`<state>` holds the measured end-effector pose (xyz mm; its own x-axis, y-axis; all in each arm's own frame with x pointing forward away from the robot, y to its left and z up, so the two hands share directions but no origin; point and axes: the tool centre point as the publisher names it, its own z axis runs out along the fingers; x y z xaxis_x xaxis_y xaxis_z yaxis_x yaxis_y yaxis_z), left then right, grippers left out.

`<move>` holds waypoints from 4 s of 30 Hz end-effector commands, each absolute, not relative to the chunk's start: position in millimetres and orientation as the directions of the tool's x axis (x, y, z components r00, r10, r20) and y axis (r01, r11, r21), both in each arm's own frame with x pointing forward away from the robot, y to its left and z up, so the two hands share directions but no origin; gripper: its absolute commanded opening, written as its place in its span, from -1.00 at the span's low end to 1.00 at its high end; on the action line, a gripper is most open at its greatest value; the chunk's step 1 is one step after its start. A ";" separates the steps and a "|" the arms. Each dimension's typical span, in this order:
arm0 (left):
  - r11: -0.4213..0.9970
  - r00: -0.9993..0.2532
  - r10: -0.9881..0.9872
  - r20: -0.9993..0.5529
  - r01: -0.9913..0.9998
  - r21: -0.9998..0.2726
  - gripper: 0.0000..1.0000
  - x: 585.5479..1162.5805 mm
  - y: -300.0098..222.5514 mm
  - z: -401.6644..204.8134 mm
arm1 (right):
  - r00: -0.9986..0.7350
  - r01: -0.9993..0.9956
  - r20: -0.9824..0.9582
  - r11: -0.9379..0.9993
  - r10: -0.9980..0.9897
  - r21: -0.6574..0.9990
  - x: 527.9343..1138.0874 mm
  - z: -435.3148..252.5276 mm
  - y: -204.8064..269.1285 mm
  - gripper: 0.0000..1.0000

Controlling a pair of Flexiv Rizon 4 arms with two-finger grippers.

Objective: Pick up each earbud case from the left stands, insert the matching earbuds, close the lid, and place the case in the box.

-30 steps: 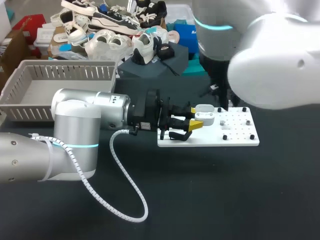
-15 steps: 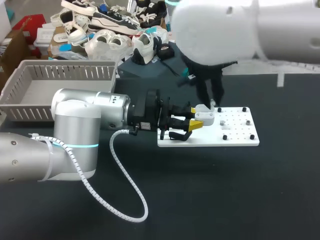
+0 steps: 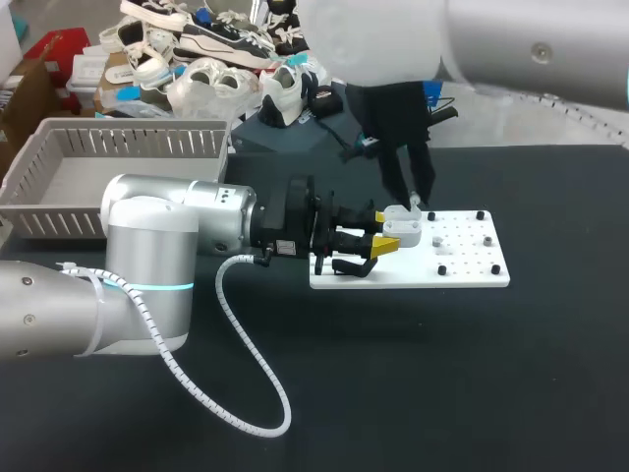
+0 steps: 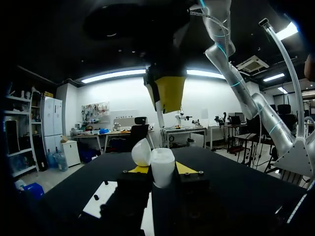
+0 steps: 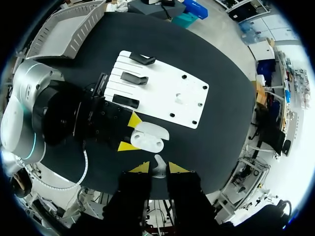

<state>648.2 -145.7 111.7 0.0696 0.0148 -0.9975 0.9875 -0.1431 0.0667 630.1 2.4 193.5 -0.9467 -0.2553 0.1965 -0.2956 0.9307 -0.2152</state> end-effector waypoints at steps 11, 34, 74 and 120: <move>-0.145 0.071 0.012 -0.997 0.987 0.068 -1.00 648.9 -146.0 110.8 | -0.953 0.295 0.009 0.938 0.302 -0.180 617.1 211.8 -62.3 -1.00; -0.145 0.071 0.012 -0.997 0.987 0.068 -1.00 648.9 -146.0 110.8 | -0.907 0.419 -0.024 0.894 0.421 -0.158 598.5 210.0 -44.8 -1.00; -0.145 0.071 0.012 -0.997 0.987 0.068 -1.00 648.9 -146.0 110.8 | -0.836 0.532 0.087 0.839 0.542 -0.117 615.9 190.3 6.2 -1.00; -0.145 0.071 0.012 -0.997 0.987 0.068 -1.00 648.9 -146.0 110.8 | -0.880 0.460 0.067 0.880 0.470 -0.119 637.1 163.7 8.0 -1.00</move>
